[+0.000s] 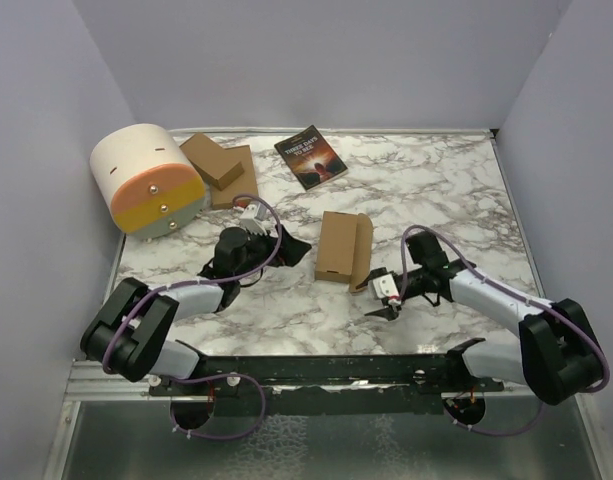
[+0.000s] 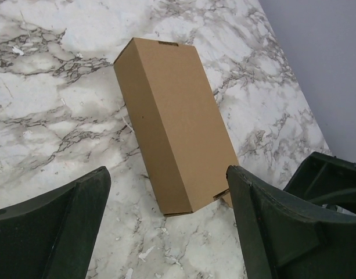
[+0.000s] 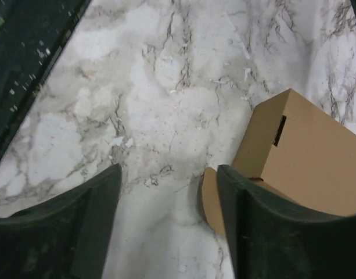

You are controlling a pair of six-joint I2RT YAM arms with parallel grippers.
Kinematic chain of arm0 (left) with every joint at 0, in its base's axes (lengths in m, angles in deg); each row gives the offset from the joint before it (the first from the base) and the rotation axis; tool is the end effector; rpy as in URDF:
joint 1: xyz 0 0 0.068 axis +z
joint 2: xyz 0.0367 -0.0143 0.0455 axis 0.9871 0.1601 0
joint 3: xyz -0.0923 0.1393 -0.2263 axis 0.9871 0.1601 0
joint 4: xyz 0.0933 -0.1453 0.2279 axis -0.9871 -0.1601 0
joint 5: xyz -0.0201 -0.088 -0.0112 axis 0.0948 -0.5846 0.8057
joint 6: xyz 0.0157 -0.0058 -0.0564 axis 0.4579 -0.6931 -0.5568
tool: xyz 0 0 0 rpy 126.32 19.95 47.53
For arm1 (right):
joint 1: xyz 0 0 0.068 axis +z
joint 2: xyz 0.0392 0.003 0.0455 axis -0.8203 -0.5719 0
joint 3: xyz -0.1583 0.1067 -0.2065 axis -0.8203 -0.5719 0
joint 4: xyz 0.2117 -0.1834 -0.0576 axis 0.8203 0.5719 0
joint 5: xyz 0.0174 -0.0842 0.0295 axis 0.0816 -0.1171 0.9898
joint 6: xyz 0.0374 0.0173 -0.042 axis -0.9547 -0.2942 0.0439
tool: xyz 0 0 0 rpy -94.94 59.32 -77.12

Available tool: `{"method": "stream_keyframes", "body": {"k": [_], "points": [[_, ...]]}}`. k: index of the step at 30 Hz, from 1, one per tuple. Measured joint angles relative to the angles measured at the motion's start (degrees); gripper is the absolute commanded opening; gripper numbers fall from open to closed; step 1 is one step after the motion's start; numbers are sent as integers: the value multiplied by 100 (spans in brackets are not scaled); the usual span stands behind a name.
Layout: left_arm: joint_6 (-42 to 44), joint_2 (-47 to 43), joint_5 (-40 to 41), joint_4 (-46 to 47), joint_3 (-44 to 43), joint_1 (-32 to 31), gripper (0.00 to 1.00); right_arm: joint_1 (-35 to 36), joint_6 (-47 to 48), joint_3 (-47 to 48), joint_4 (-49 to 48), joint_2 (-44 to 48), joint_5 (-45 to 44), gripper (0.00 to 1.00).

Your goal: Fold the paper box

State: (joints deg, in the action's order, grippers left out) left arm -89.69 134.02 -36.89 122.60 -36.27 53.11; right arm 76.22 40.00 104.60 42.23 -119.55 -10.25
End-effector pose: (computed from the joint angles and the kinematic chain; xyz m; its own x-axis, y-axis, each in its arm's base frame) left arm 0.2423 -0.1410 0.1697 -0.5682 -0.3672 -0.7364 0.4410 0.6197 -0.6492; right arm 0.1868 0.1123 0.1589 0.3315 -0.3679 -0.8688 -0.9339 -0.2587 -0.2468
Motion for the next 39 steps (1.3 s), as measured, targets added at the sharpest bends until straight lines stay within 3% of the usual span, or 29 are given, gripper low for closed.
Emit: {"method": "stream_keyframes", "body": {"k": [10, 18, 39], "points": [[4, 715, 24, 144, -243, -334, 82, 590, -11, -297, -1360, -295, -1311, 42], [195, 1217, 195, 179, -627, -660, 80, 848, -9, -337, -1825, -625, -1884, 35], [433, 1838, 490, -87, -903, -798, 74, 933, -313, -350, -2151, -782, -2144, 13]]}}
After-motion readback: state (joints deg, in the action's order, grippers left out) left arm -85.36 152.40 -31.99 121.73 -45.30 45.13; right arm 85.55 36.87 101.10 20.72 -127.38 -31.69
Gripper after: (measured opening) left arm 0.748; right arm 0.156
